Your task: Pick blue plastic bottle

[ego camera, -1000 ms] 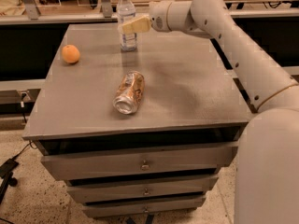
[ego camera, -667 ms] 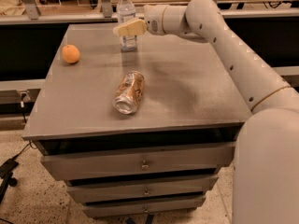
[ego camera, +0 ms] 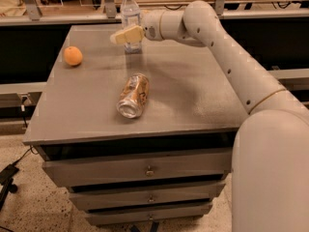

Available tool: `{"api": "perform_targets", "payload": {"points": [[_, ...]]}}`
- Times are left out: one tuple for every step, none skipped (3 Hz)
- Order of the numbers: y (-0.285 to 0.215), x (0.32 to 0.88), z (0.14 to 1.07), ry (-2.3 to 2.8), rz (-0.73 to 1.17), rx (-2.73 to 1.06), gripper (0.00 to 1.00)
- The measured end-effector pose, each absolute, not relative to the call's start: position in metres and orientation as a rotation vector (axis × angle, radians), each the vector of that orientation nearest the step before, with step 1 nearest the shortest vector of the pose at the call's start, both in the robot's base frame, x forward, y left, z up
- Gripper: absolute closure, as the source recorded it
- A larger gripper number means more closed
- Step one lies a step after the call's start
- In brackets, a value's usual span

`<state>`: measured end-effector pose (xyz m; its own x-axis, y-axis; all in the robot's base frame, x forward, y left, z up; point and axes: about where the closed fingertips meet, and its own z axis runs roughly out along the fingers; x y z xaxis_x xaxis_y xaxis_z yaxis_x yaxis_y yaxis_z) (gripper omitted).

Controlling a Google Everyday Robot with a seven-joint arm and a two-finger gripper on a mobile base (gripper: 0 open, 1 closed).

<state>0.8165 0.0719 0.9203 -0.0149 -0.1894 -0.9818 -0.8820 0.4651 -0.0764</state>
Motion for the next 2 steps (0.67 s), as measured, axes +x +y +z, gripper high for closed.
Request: {"api": "perform_targets", "payload": {"points": [[0.0748,0.8161,0.9195,1.512,0.725,-0.982,0.17],[0.0780,0.8156,0.9185,1.512,0.729,-0.985,0.40]]}}
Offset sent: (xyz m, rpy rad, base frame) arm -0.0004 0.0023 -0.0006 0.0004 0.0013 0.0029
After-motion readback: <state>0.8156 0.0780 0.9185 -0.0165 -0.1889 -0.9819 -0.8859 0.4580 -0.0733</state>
